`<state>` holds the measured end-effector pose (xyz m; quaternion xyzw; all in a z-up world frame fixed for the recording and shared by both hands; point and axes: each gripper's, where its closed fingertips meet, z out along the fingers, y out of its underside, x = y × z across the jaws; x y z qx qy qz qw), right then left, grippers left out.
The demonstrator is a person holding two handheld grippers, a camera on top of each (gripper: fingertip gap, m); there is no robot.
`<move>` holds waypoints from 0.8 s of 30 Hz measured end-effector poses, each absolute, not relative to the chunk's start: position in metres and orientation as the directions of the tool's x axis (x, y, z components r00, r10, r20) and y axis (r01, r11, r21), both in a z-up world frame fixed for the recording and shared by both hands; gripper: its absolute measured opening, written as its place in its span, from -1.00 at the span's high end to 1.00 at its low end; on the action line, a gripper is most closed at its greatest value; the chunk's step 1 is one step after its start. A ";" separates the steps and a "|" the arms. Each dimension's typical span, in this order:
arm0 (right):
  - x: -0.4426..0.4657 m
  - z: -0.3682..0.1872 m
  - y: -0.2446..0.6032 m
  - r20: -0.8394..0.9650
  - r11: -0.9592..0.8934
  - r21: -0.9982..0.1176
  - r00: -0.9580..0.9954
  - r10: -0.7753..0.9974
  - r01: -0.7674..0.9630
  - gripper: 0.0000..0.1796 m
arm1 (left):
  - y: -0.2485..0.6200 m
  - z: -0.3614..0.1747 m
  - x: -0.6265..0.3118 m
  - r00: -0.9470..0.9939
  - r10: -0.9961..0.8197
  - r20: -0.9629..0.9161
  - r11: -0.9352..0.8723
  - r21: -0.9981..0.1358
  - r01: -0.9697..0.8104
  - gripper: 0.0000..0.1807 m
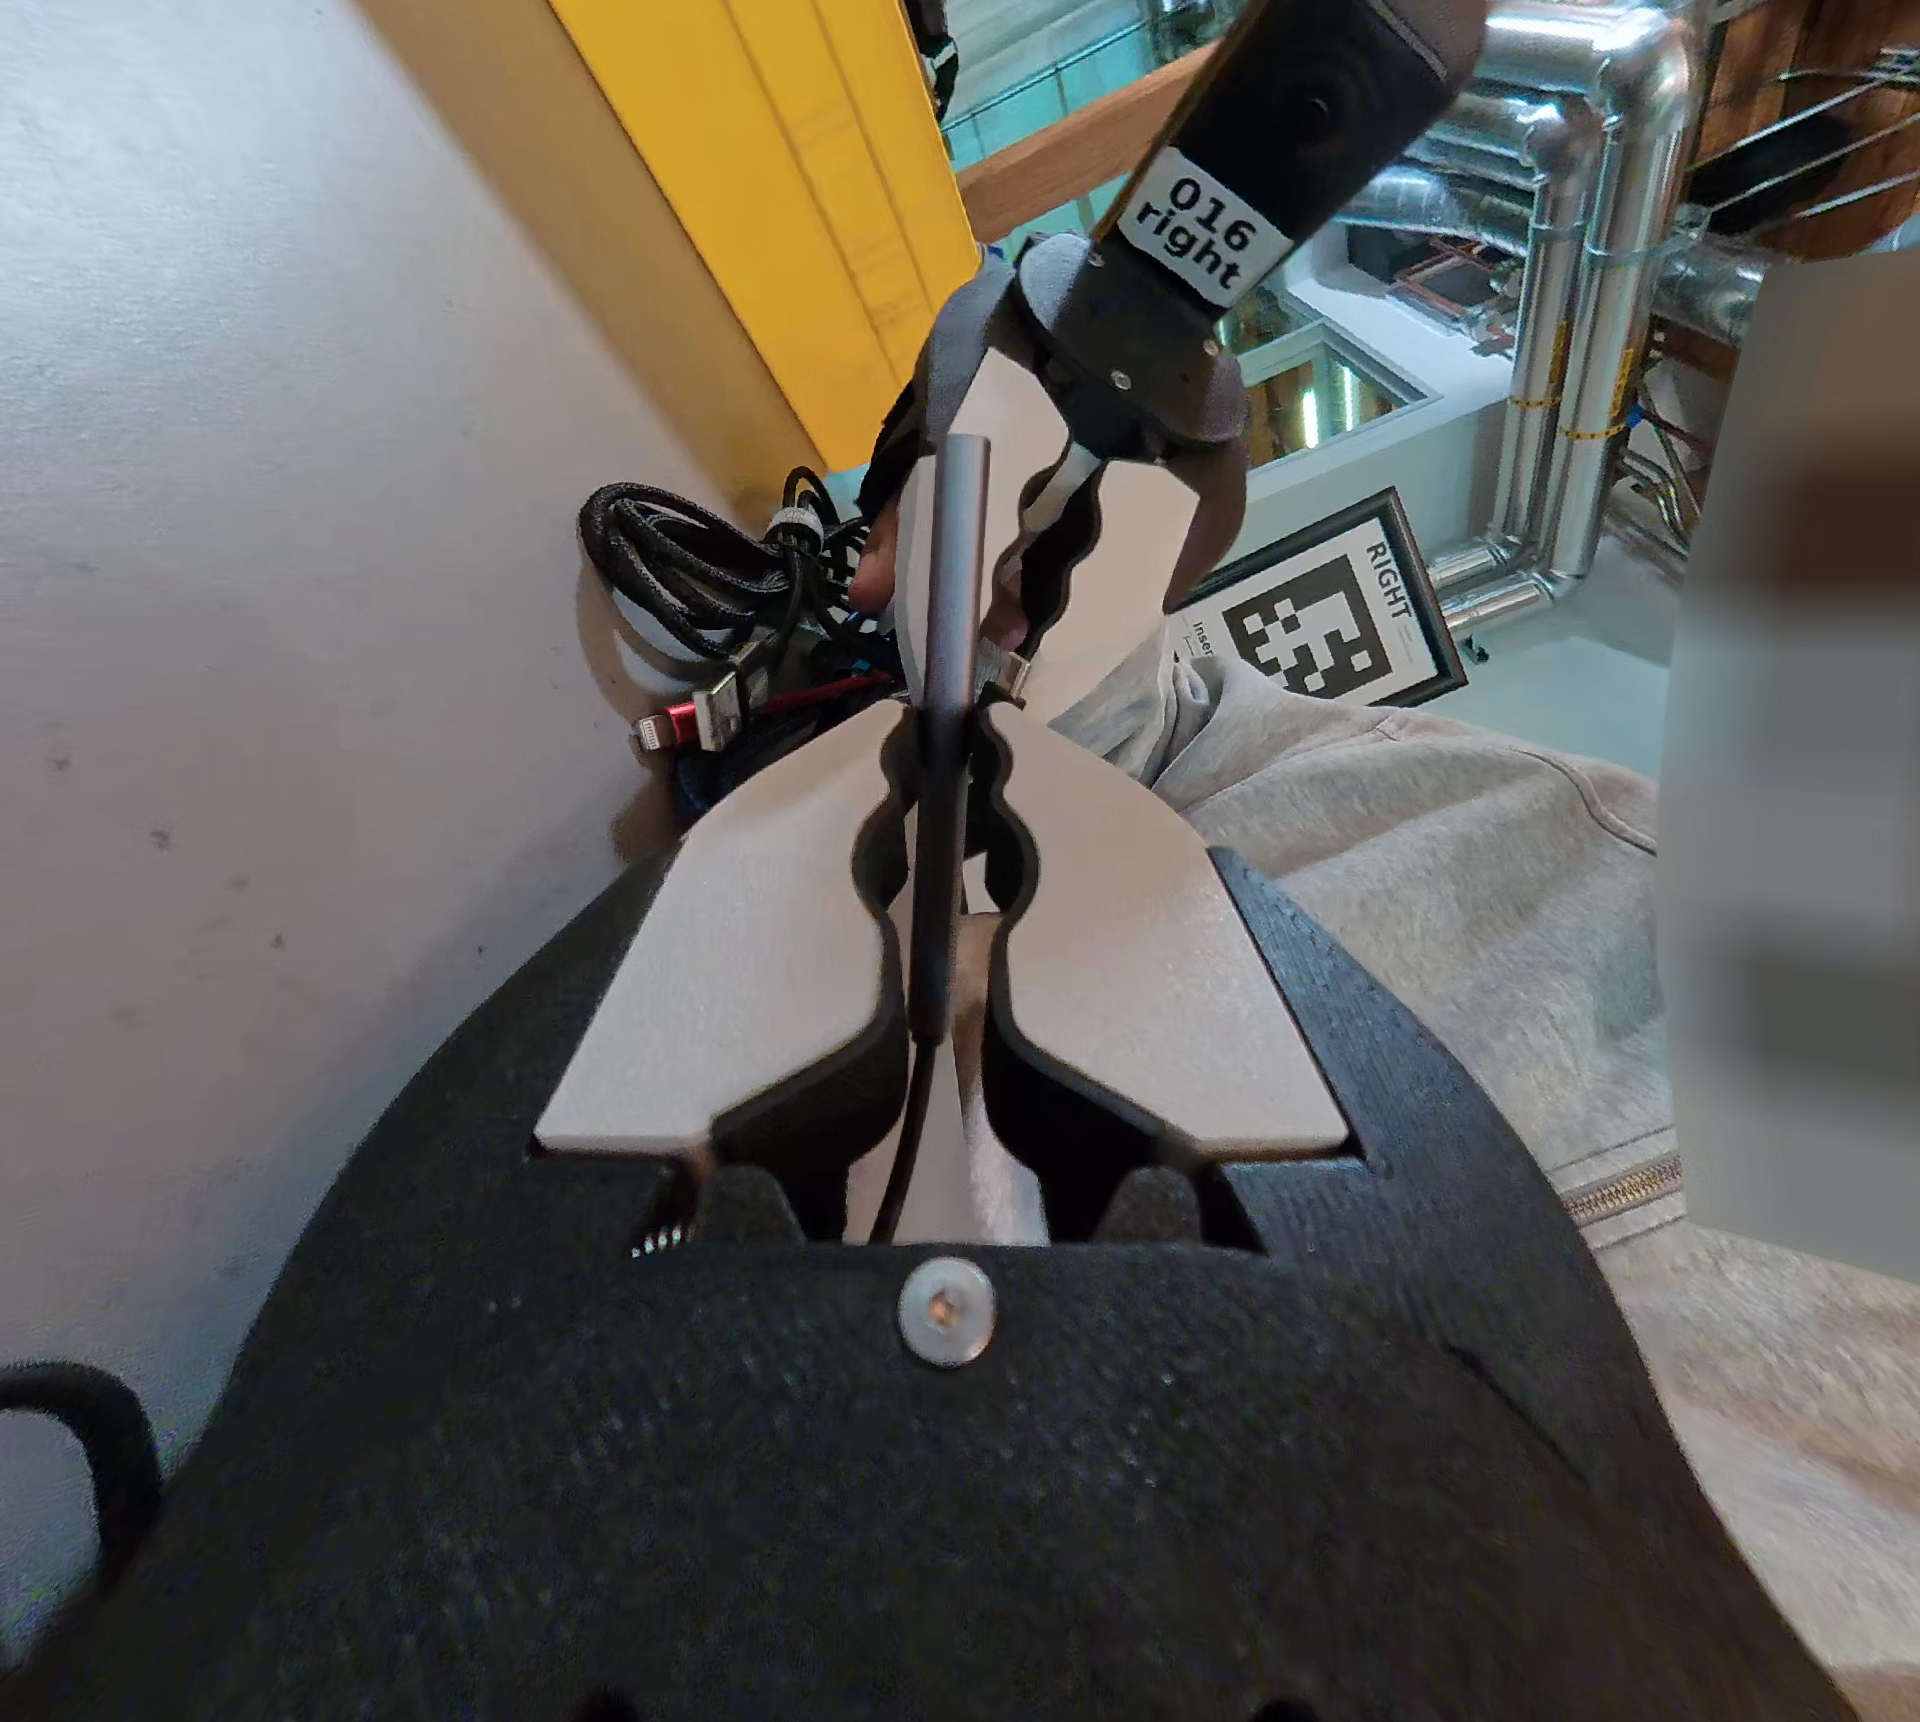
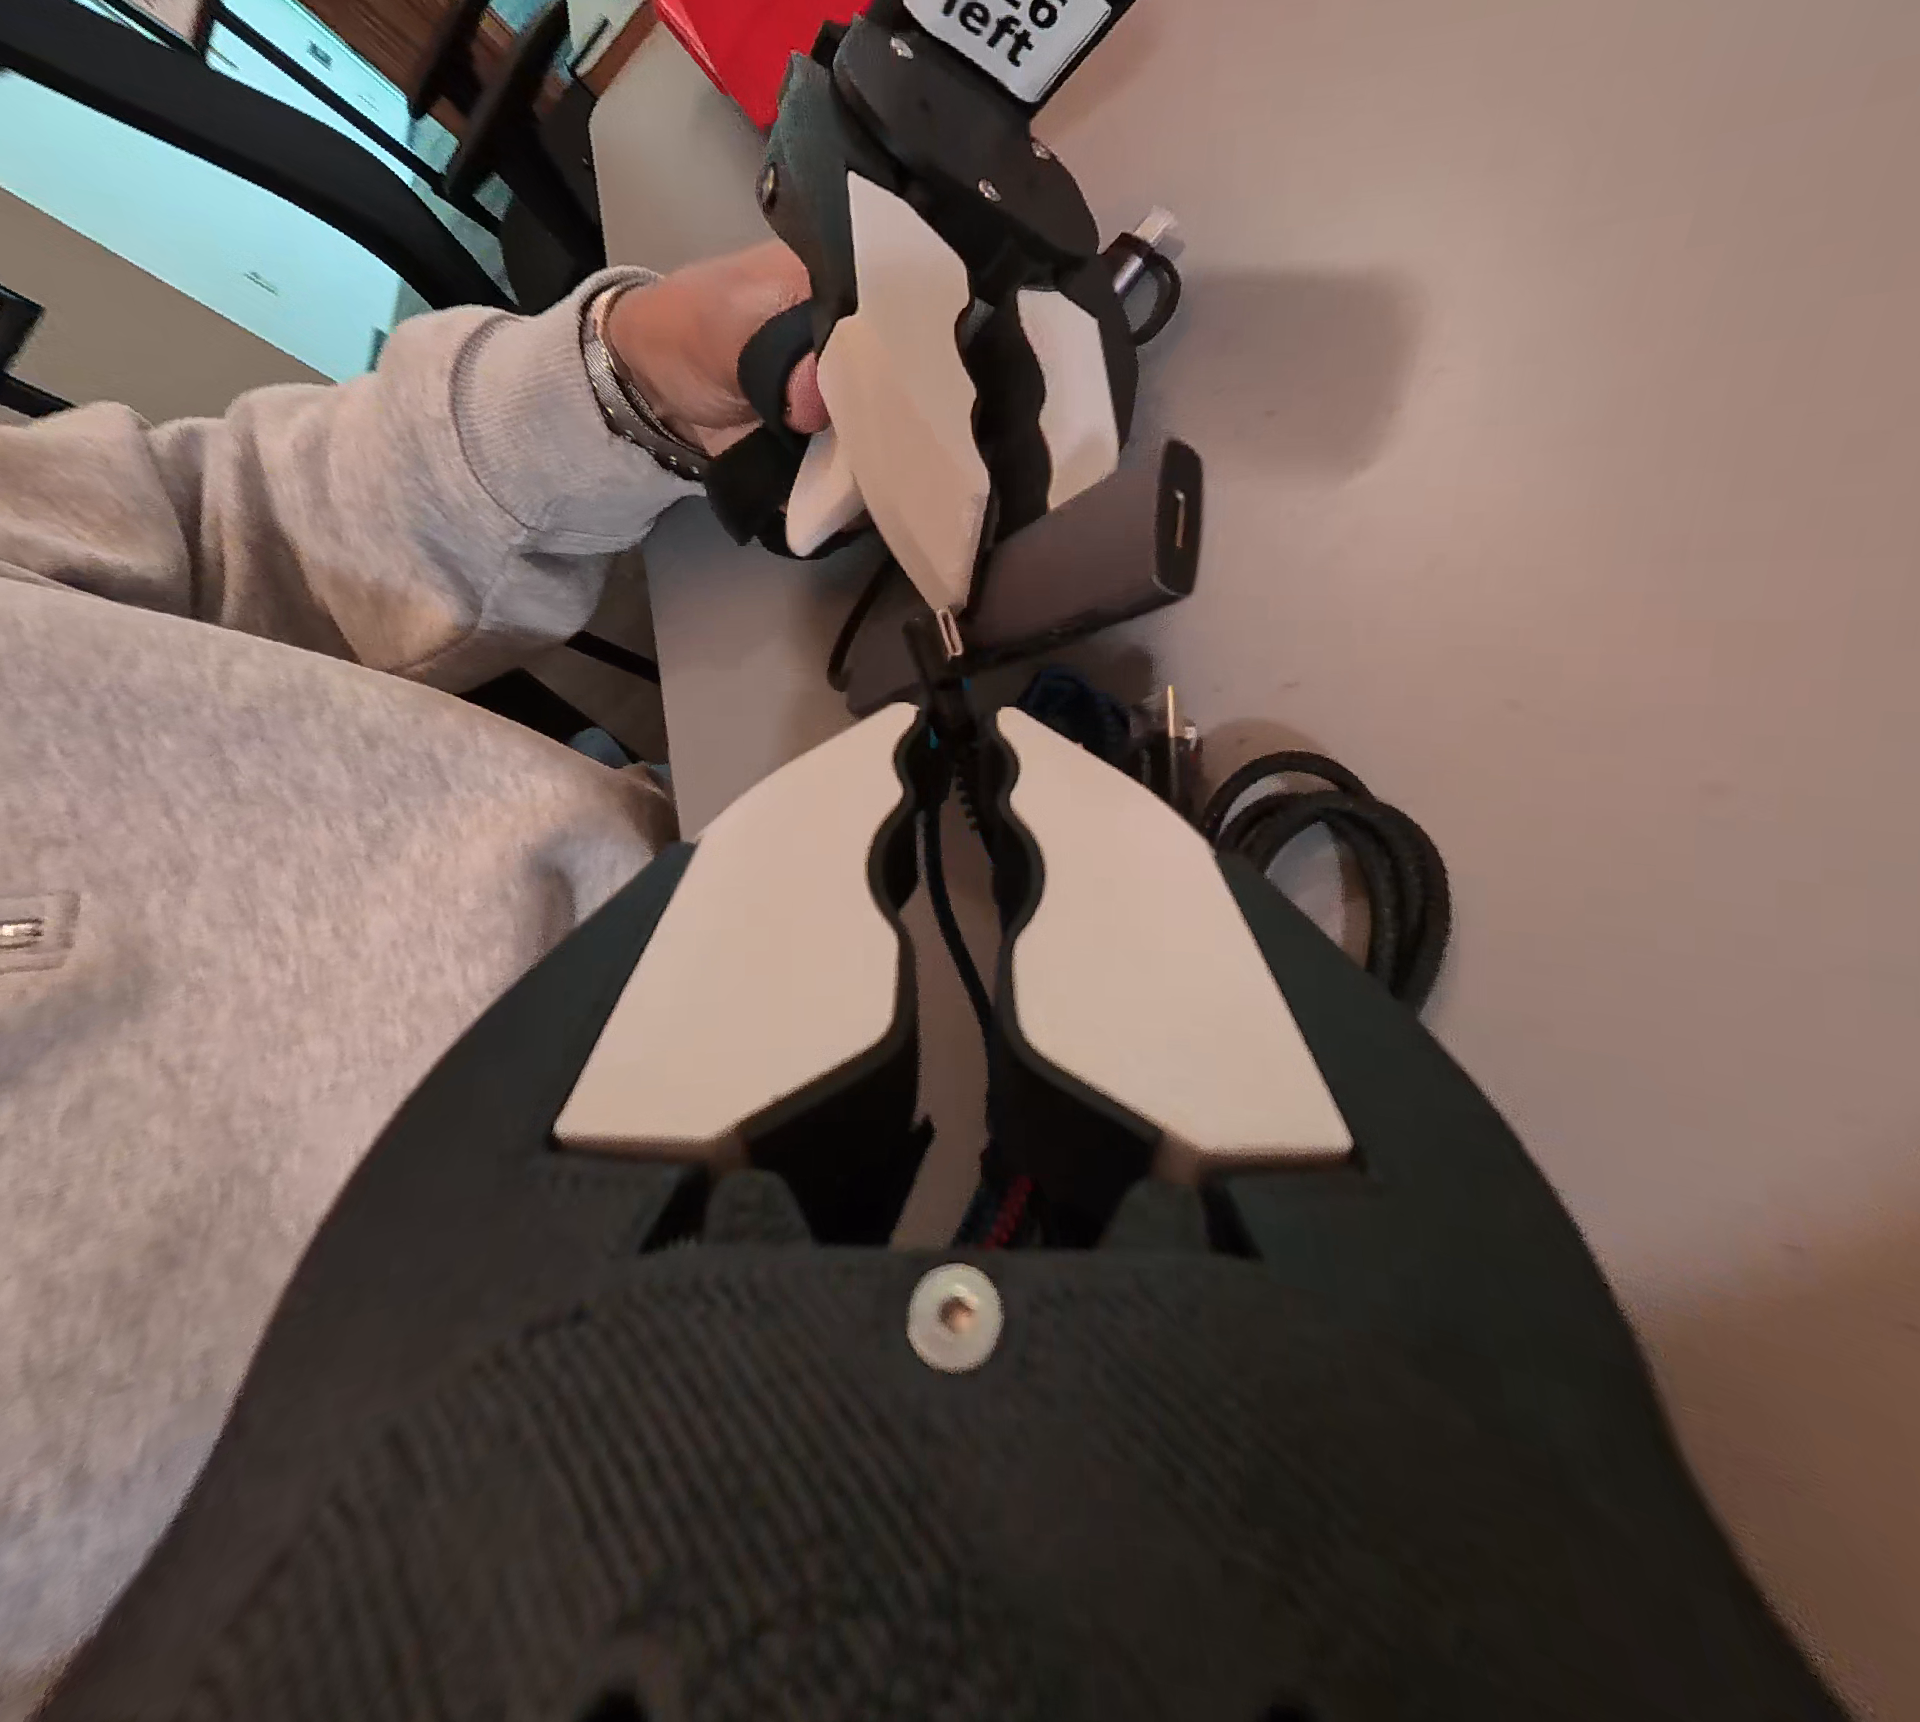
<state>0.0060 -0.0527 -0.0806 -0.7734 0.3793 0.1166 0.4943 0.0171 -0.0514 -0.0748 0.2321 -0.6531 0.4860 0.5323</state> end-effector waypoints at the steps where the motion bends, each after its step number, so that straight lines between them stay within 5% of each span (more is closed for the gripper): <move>1: 0.006 -0.080 -0.053 -0.569 -0.215 -0.670 0.677 -0.466 -0.711 0.90 | -0.051 -0.074 0.017 -0.325 0.222 0.919 0.420 -0.391 -0.819 0.88; 7: 0.006 -0.082 -0.052 -0.582 -0.214 -0.657 0.667 -0.466 -0.723 0.90 | -0.051 -0.072 0.008 -0.328 0.248 0.912 0.456 -0.408 -0.791 0.65; 16: 0.010 -0.082 -0.056 -0.511 -0.239 -0.690 0.693 -0.508 -0.684 0.89 | -0.056 -0.081 0.009 -0.366 0.171 0.915 0.463 -0.402 -0.790 0.80; 19: 0.024 -0.084 -0.065 -0.411 -0.223 -0.731 0.677 -0.610 -0.645 0.63 | -0.057 -0.081 0.014 -0.355 0.152 0.923 0.436 -0.385 -0.814 0.80; 24: 0.028 -0.060 -0.078 -0.287 -0.181 -0.816 0.657 -0.697 -0.549 0.80 | -0.055 -0.080 0.031 -0.315 0.125 0.941 0.344 -0.339 -0.876 0.80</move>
